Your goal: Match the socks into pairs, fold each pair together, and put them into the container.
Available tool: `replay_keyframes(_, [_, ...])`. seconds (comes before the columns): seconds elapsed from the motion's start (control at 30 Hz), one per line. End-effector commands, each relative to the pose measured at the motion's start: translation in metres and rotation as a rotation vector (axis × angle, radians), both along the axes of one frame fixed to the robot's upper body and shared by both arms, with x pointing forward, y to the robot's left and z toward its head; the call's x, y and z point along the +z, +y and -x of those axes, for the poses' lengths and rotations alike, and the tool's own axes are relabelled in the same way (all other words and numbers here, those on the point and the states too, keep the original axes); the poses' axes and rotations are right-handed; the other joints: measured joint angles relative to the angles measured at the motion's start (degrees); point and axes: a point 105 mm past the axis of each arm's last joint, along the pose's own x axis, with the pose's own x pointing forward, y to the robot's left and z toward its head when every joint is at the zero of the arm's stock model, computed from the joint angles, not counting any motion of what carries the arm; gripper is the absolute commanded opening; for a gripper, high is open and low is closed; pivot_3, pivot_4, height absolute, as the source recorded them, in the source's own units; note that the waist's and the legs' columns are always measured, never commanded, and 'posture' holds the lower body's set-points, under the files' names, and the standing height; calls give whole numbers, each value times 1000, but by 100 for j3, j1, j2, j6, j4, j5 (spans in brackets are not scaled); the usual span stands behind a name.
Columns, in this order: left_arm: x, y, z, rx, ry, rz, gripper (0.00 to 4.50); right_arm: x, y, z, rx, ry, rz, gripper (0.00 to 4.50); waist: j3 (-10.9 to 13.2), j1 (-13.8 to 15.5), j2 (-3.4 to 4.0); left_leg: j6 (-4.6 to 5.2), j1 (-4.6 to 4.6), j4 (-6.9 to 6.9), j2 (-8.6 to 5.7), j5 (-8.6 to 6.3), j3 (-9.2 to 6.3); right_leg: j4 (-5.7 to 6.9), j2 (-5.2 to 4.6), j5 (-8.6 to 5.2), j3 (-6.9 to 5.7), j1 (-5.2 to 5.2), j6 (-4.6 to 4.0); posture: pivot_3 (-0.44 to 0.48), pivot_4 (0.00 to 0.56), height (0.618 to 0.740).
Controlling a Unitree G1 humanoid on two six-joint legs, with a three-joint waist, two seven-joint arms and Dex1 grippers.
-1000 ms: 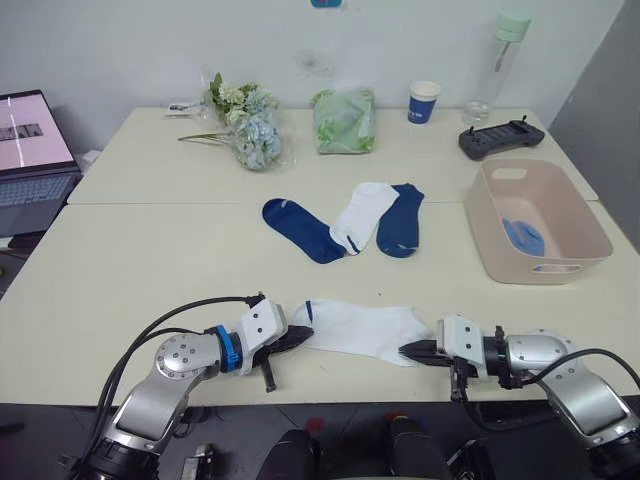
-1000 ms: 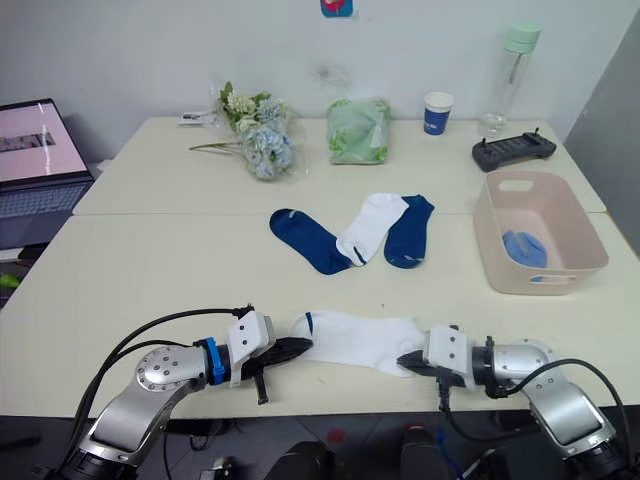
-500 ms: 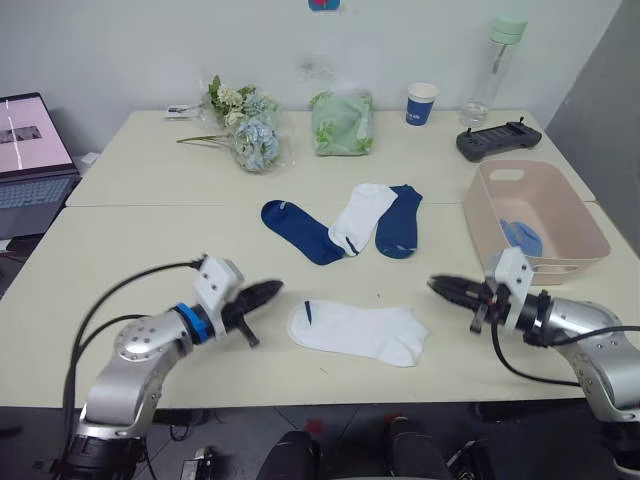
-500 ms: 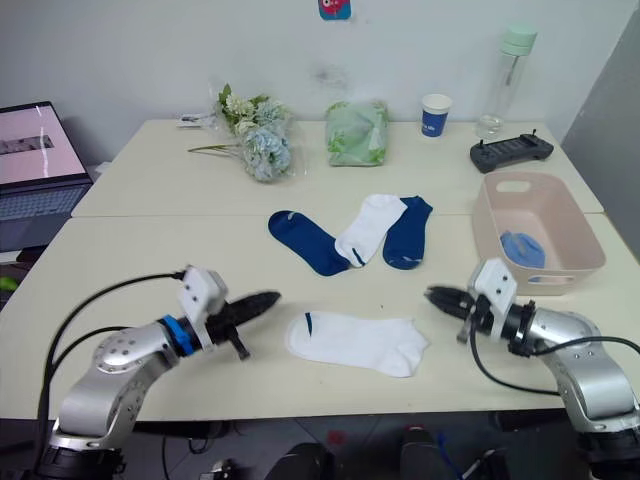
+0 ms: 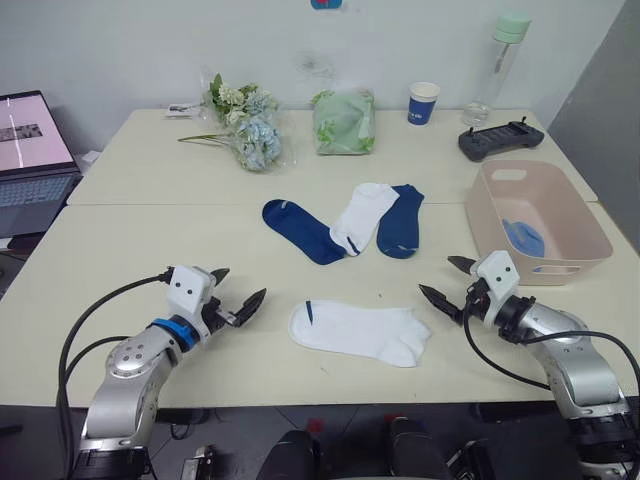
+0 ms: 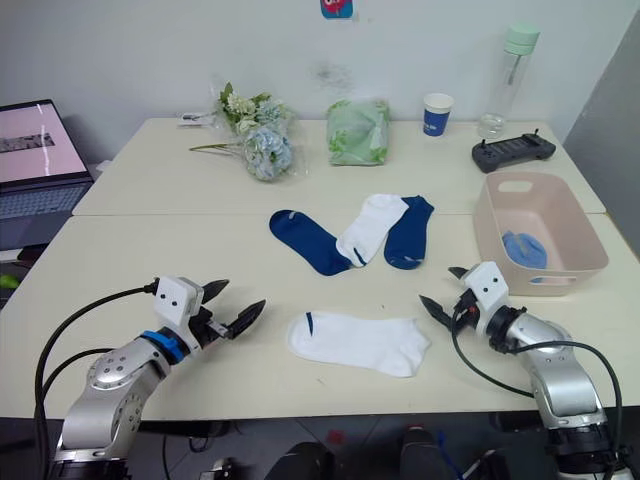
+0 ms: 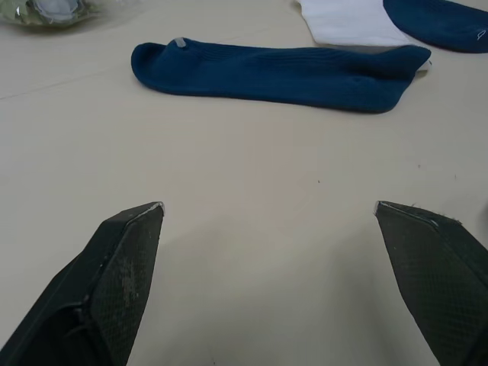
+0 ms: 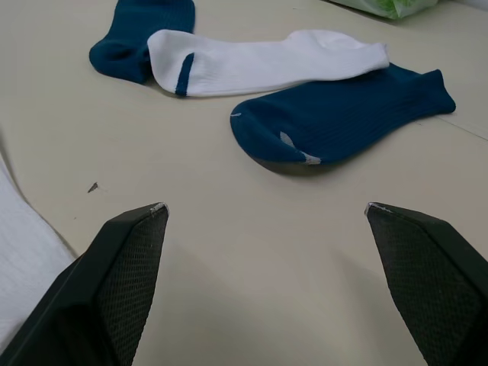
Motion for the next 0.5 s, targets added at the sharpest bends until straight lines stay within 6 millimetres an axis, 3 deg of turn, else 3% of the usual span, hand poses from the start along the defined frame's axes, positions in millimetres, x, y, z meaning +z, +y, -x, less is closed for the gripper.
replay_keyframes(0.03, [19, -3, -1, -31, -70, -18, 4460, 15, 6, -5, 32, -57, 25, 4500, 0, -6, 0, 0, 1, 0, 0, 0, 0, 1, 0, 0, 0, 0, 0, 0, 150, 740])
replay_keyframes(0.23, [56, -49, 10, -305, -83, 14, 4460, 18, 58, -29, 196, -106, 157, 4500, 4, -68, 1, -1, 1, 1, 1, 0, -1, 6, 3, 0, -2, 0, -1, 0, 150, 740])
replay_keyframes(0.37, [77, -70, 12, -399, -84, 26, 4460, 19, 92, -49, 269, -117, 218, 4500, 5, -109, 0, -2, -1, 0, 1, 0, -3, 3, 4, 0, -3, -3, 0, 0, 150, 740])
replay_keyframes(0.5, [85, -81, 13, -420, -92, 35, 4460, 21, 121, -64, 327, -126, 264, 4500, 5, -161, 1, -3, -2, -1, 1, 1, -2, 4, 4, 0, -2, -6, -1, 0, 150, 740])
